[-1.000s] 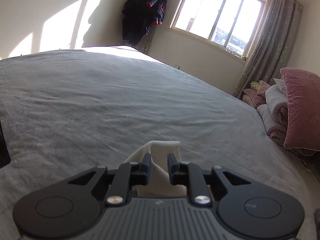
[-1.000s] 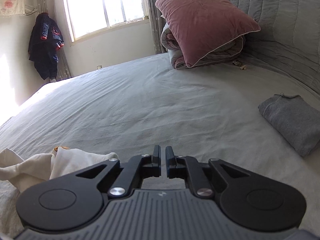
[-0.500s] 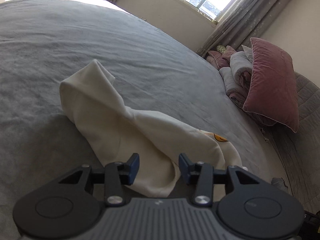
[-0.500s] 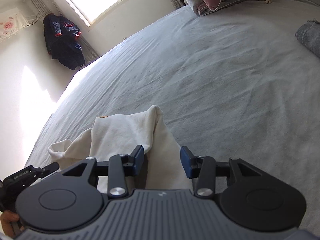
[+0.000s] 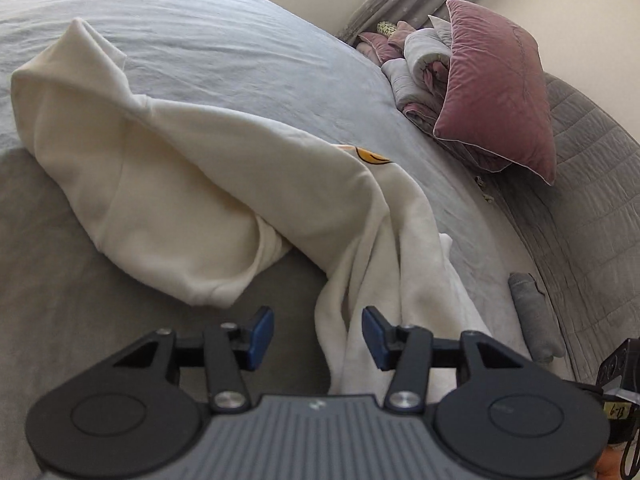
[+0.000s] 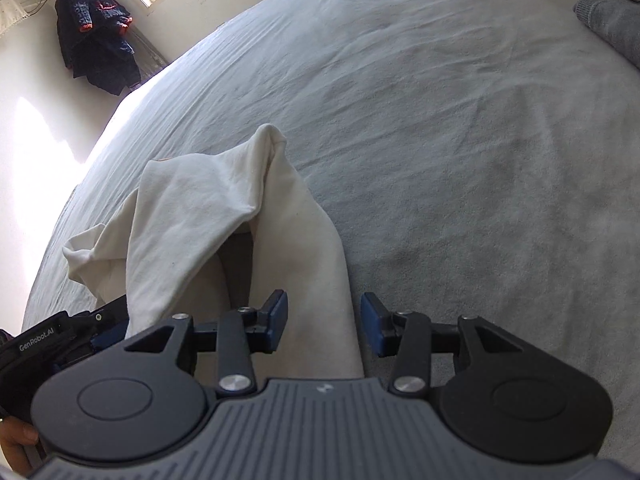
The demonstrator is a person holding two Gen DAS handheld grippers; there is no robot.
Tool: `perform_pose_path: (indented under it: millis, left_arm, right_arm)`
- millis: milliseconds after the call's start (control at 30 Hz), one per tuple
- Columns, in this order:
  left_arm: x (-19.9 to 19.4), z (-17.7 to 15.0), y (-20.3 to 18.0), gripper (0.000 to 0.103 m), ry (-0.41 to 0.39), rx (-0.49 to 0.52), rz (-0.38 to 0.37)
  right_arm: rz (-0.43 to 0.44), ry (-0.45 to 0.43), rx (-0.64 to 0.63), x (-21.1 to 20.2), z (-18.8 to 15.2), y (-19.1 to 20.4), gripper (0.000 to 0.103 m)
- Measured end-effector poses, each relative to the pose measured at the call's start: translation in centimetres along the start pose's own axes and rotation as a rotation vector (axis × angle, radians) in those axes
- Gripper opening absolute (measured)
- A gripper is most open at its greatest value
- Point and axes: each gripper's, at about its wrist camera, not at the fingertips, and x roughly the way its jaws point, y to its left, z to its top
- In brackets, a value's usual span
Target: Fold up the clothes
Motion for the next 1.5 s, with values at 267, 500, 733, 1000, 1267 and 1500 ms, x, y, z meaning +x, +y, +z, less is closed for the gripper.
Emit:
perform_pose_path:
  millis: [267,500,733,1000,1267,1500]
  left_arm:
    - [-1.0,0.4,0.6,0.05,-0.022,-0.023,0.023]
    - [-1.6,2.7,2.6,0.05,-0.053,-0.104,0.068]
    - [-2.2,3.8,4.3,0.051,-0.079,-0.154,0.119]
    - [-1.7,4.5,5.0,0.051,-0.062,-0.17,0.144]
    - [-1.0,4.7,5.1,0.052,-0.096,-0.165,0.106]
    - [1.5,6.2,4.6,0.053,-0.102,-0.234,0.033]
  right_arm:
    - [-0.166,-0.104,-0.157,-0.5,0.2,2.2,0.008]
    - [-0.329,-0.265,-0.204,-1.6,6.6,0.8,0.007]
    - [-0.409,-0.344,-0.24,0.5,12.6,1.2,0.007]
    - [-0.45,-0.381,-0.279,3.4,16.2,2.5,0.007]
    - [-0.412,-0.308,-0.264,3.2,14.1,1.5,0.027]
    - [-0.247,-0.225,-0.189,0.3,10.9,0.7,0.041]
